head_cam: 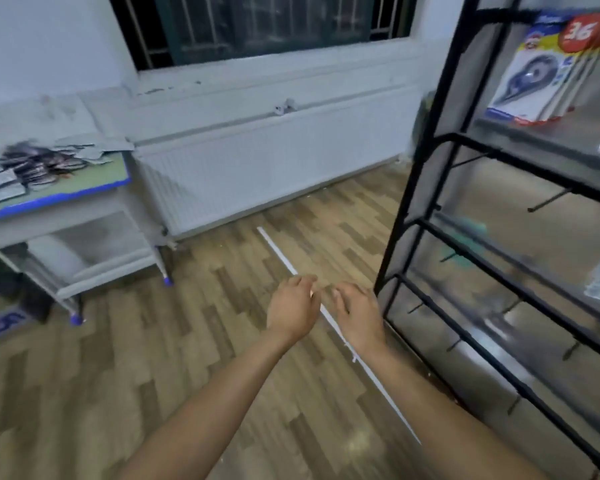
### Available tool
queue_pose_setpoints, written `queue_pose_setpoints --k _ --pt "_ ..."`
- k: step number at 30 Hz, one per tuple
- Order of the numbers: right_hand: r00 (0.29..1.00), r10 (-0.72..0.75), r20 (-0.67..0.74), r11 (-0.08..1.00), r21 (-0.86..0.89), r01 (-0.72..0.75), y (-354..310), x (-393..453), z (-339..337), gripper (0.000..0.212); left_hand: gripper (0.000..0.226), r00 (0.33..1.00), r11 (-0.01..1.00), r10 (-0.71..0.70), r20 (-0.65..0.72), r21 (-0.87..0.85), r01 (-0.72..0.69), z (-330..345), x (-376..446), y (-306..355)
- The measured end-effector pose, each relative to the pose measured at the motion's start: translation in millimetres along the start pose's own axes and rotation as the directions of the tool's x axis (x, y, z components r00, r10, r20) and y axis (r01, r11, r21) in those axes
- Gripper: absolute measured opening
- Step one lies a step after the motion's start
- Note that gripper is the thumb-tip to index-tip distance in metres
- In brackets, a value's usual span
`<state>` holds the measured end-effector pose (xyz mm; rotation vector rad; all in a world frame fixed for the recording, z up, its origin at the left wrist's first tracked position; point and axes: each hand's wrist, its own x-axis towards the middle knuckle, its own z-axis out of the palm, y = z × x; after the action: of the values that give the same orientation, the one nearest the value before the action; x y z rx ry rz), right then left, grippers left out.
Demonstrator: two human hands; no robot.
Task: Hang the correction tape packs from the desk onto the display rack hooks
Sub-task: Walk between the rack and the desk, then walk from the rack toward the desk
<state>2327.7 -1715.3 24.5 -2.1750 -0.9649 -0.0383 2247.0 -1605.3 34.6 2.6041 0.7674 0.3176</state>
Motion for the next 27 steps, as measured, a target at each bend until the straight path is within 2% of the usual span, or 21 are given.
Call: queue_pose_setpoints --k 3,10,15,21,27 --pt "0.993 -0.082 0.082 0.996 0.053 0.078 -45.2 20.6 48.5 0.017 0.037 0.991 0.991 -0.119 -0.066 0.052 0.123 -28.6 -4.8 -59.7" --pt "0.934 -0.166 0.317 0.980 0.156 0.121 -120.6 74.2 160.1 0.028 0.033 0.924 0.931 -0.361 -0.126 -0.002 0.364 -69.1 -2.1 -177.9" --pt "0.889 -0.241 0.390 0.964 0.203 0.173 -161.4 138.2 238.1 0.028 0.034 0.870 0.882 -0.463 -0.173 0.015 0.472 -98.3 45.5 -255.8" --pt "0.833 -0.284 0.475 0.959 0.161 0.235 -214.0 238.9 312.2 0.033 0.034 0.805 0.829 -0.548 -0.228 -0.020 0.559 -148.4 120.4 -334.5" --pt "0.783 -0.331 0.526 0.943 0.215 0.254 -259.8 308.9 383.6 0.031 0.044 0.706 0.742 -0.653 -0.273 -0.048 0.668 -177.1 167.5 -404.9"
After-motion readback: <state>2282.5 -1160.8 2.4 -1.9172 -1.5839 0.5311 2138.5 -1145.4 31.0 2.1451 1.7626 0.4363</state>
